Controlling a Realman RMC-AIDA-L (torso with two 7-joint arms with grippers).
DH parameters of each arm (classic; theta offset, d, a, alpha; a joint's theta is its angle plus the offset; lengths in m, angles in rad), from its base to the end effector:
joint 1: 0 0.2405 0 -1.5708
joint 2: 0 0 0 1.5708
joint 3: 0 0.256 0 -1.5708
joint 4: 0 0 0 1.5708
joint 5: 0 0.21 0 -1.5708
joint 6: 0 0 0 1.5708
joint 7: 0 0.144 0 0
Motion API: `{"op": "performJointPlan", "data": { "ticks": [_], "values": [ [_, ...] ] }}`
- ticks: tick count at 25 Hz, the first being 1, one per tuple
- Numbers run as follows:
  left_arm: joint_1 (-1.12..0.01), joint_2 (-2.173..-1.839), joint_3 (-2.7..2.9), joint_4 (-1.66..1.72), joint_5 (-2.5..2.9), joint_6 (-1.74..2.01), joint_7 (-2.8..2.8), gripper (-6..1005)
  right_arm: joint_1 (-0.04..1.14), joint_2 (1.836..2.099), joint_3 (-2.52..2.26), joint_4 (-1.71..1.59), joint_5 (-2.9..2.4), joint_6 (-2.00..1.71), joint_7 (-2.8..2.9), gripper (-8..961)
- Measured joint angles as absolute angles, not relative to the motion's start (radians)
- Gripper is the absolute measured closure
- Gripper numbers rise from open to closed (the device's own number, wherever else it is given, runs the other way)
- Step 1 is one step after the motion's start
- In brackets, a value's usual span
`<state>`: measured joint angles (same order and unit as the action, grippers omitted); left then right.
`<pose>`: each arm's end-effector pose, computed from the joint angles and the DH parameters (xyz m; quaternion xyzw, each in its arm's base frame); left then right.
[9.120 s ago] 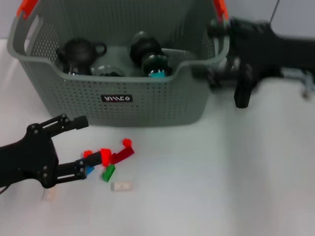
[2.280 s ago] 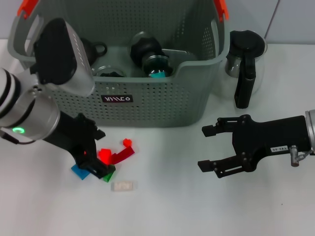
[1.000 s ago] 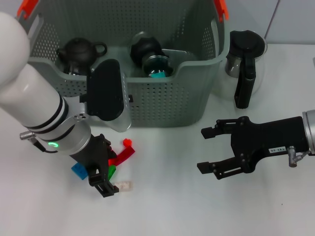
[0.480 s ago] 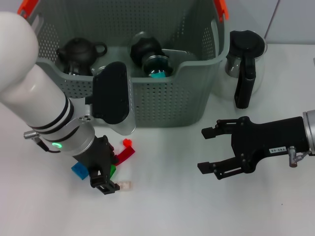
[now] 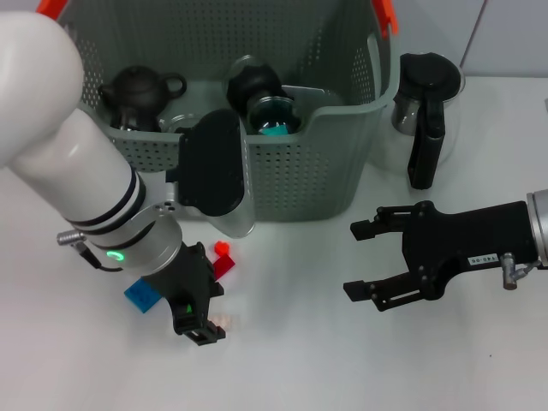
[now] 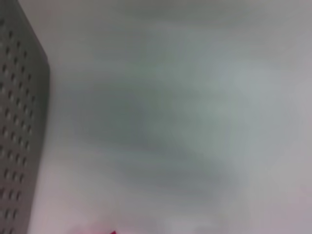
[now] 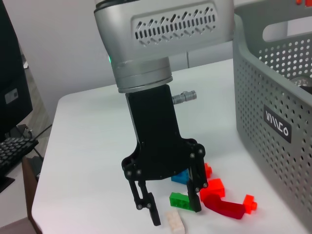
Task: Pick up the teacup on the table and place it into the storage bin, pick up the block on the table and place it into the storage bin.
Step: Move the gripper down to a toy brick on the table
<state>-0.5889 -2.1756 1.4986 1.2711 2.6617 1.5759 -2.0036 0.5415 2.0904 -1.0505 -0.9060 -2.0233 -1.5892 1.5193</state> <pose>-0.1825 0.3223 -0.0545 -0.9671 -0.0508 0.2470 0.0344 0.2121 0.3286 -0.0186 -0.9853 0.1082 0.1290 0.0289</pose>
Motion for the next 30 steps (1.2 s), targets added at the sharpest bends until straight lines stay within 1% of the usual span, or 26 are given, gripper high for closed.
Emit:
{"op": "performJointPlan", "data": {
  "ticks": [22,30],
  "values": [
    [-0.651,-2.174,1.519,1.138,2.658,1.535,-2.023,441,0.542,2.088,-1.049,-0.901,-2.023,-1.589,1.52,39],
    [-0.67,-2.173,1.526,1.104,2.651,1.526,-2.025,776,0.541,2.088,-1.05,-0.9,-2.024,-1.589,1.521,39]
  ]
}}
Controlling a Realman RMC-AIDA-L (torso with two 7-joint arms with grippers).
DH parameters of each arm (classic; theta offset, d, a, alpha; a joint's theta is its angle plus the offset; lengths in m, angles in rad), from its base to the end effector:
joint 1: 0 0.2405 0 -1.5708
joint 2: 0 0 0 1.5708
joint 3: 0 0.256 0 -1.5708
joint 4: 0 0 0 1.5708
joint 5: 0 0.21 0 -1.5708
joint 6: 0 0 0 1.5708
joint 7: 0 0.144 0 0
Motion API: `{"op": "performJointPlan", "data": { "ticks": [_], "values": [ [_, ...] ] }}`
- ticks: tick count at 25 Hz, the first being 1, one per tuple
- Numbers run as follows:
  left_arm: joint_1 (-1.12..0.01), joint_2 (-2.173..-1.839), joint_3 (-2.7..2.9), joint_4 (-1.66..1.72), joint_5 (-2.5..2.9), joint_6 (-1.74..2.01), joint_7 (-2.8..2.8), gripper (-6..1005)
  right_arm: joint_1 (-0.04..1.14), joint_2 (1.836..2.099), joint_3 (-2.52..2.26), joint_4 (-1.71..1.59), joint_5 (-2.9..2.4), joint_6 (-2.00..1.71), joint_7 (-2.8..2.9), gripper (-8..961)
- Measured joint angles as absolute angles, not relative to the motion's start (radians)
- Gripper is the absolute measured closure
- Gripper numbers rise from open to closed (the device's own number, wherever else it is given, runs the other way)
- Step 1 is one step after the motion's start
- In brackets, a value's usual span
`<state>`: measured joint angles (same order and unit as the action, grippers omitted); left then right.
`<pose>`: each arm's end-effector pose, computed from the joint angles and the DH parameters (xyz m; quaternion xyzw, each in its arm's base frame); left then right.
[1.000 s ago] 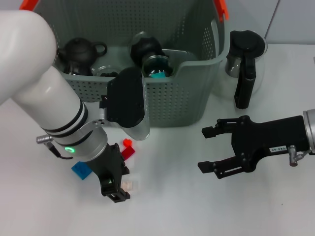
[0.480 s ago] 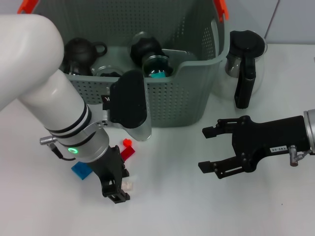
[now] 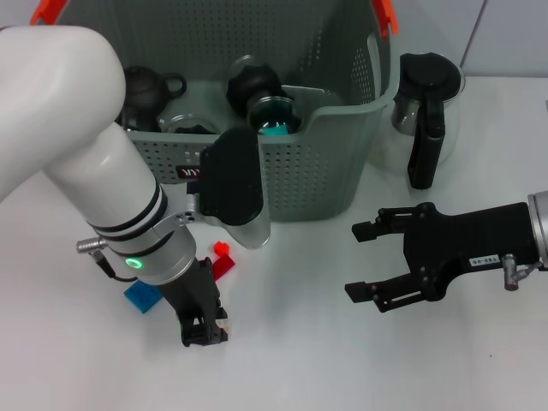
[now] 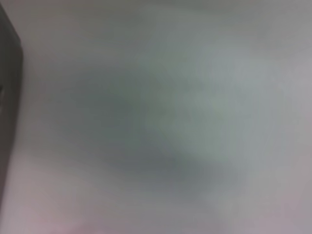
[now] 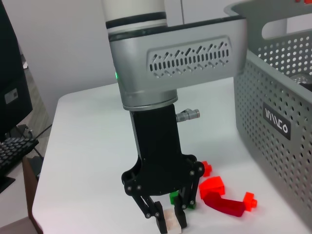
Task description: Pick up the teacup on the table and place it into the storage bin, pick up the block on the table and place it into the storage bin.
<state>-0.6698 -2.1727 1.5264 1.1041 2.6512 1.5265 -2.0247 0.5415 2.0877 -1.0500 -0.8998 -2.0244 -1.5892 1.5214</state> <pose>-0.1879 0.3261 -0.0746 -0.9617 -0.0619 0.2669 0.0062 0.2137 0.3284 -0.0185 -0.9851 0.1118 0.1279 0.0280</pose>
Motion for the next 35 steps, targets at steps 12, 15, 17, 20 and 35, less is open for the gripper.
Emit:
{"op": "performJointPlan", "data": {
  "ticks": [12,15,17,20,35],
  "values": [
    [-0.611,-2.169,1.352,1.458,2.591,1.716,-1.962,797,0.535,2.085,-1.038,-0.906,-2.025,-1.597,1.528,40],
    [-0.587,-2.167,1.217,1.633,2.538,1.822,-1.913,797,0.534,2.084,-1.036,-0.906,-2.025,-1.598,1.532,40],
    [-0.585,-2.167,1.129,1.708,2.505,1.846,-1.901,797,0.534,2.083,-1.036,-0.907,-2.025,-1.599,1.533,40],
    [-0.597,-2.167,0.995,1.76,2.475,1.767,-1.909,798,0.538,2.083,-1.035,-0.907,-2.025,-1.599,1.534,40],
    [-0.845,-2.065,0.958,1.063,2.606,1.202,-2.026,772,0.55,2.083,-1.044,-0.907,-2.025,-1.598,1.54,41]
  ]
}}
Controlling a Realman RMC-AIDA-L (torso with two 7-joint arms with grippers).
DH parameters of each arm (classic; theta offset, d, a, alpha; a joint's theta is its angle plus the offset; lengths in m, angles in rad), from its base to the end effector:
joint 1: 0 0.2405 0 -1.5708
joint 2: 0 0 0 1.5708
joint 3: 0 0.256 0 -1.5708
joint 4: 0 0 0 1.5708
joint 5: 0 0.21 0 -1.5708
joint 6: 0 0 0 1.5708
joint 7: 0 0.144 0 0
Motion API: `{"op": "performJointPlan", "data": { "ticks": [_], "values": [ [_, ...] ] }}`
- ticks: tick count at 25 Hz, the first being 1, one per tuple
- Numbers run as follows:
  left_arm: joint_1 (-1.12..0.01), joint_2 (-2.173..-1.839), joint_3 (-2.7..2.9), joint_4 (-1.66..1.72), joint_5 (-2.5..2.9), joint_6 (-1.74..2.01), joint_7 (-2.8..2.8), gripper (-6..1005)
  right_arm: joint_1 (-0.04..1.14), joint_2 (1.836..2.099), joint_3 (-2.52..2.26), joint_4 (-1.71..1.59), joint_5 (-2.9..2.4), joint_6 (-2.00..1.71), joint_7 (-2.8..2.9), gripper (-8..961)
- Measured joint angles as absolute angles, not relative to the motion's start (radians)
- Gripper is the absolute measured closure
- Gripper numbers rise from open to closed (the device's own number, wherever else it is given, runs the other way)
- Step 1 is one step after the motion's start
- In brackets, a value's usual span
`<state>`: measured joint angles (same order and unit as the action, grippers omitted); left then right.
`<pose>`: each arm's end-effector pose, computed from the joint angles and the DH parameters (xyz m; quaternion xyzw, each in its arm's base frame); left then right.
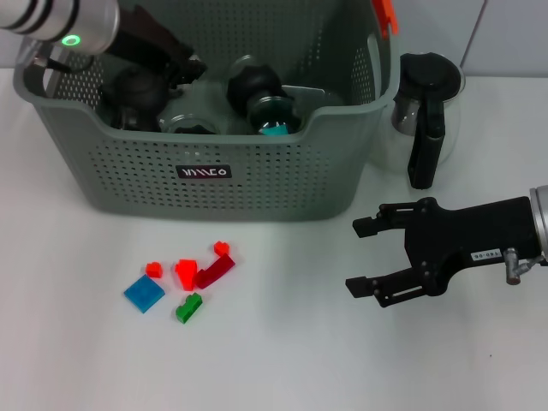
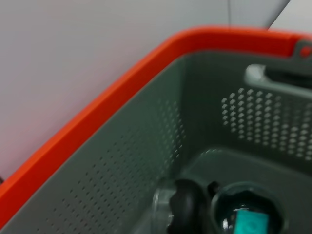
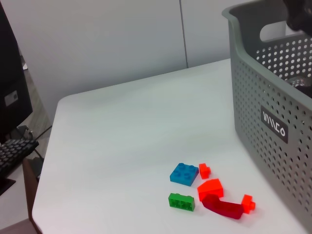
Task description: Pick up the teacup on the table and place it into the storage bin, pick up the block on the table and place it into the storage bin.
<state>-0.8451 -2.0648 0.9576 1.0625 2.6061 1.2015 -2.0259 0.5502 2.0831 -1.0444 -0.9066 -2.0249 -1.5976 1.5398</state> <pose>-0.1616 0.4543 0.0490 -0.9342 -0.1589 0.0629 0.3130 0.2110 0.3308 -0.0151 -0.9848 0.1141 0.1279 0.0274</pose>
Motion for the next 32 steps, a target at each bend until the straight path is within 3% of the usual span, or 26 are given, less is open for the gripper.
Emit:
{"op": "performJointPlan", "data": {
  "ticks": [6,12,17,22,26,32],
  "values": [
    [-0.887,-2.074,0.966,0.959,2.658,1.123,-2.04,752,0.553,2.083,-1.045,-0.907,-2.025,-1.598,1.54,41],
    [-0.845,-2.097,0.964,1.13,2.622,1.277,-2.029,482,0.552,2.083,-1.045,-0.907,-2.025,-1.6,1.54,41],
    [-0.714,-2.165,0.994,1.517,2.579,1.597,-1.983,266,0.55,2.083,-1.045,-0.907,-2.026,-1.6,1.54,39],
    [-0.632,-2.172,1.096,1.631,2.514,1.787,-1.985,128,0.547,2.083,-1.044,-0.904,-2.026,-1.597,1.534,38],
    [-0.557,-2.177,1.2,1.66,2.545,1.837,-2.005,134,0.549,2.083,-1.045,-0.901,-2.026,-1.594,1.532,38],
    [-0.53,-2.177,1.215,1.545,2.674,1.778,-2.014,139,0.546,2.083,-1.045,-0.9,-2.026,-1.594,1.532,39]
  ]
}}
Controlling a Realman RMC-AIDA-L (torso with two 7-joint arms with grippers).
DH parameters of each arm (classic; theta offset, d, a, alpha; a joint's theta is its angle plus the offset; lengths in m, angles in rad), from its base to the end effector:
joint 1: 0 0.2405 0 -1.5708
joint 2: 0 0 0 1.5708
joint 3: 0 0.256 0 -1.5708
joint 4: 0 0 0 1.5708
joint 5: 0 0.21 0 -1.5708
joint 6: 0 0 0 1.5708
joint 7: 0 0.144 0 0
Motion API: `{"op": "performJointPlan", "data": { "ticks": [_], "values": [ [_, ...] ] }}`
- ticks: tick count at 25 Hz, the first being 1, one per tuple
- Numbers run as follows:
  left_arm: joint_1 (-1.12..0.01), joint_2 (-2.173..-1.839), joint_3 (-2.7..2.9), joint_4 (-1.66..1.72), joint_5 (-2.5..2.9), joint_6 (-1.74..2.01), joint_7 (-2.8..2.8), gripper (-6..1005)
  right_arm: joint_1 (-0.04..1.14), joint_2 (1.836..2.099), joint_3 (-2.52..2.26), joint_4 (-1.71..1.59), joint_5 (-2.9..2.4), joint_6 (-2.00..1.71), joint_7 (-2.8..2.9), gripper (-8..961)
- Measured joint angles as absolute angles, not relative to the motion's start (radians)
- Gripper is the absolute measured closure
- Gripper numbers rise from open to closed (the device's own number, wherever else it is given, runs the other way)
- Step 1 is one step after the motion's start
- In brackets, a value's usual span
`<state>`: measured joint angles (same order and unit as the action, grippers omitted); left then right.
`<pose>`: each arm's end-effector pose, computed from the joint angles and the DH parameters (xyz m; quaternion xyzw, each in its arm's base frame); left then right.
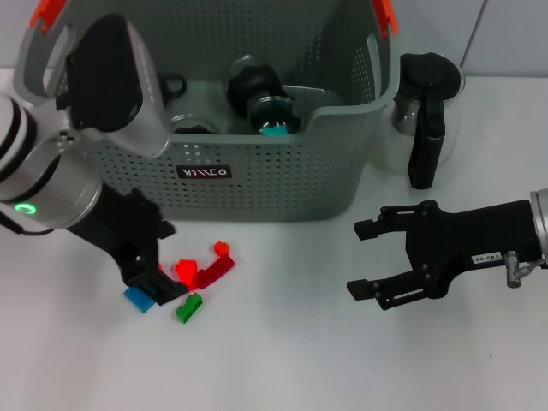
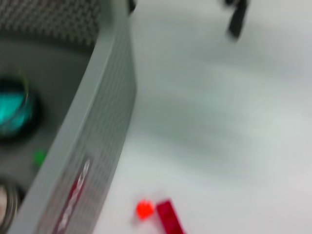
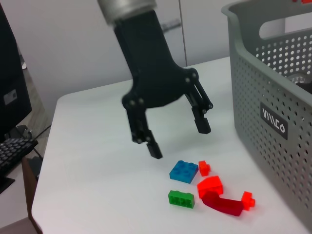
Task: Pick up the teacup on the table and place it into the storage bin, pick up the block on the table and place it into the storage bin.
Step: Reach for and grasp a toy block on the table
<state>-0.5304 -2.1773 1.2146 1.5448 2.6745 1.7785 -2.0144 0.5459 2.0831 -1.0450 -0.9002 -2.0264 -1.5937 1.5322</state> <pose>-0.1799 0.3234 0.0221 -0.9666 -0.1244 0.1945 0.1110 0.2136 0.3297 -0.0161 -0.9848 0.1153 0.1269 0.0280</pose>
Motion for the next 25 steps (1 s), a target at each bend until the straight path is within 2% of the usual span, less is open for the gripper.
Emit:
{"op": "performJointPlan", "data": {
  "ticks": [10,25],
  "values": [
    [-0.585,-2.169,1.207,1.263,2.8,1.601,-2.056,143,0.55,2.086,-1.045,-0.905,-2.037,-1.592,1.539,39],
    [-0.608,-2.168,1.216,1.196,2.817,1.612,-2.165,149,0.555,2.086,-1.045,-0.907,-2.039,-1.591,1.541,38]
  ]
}}
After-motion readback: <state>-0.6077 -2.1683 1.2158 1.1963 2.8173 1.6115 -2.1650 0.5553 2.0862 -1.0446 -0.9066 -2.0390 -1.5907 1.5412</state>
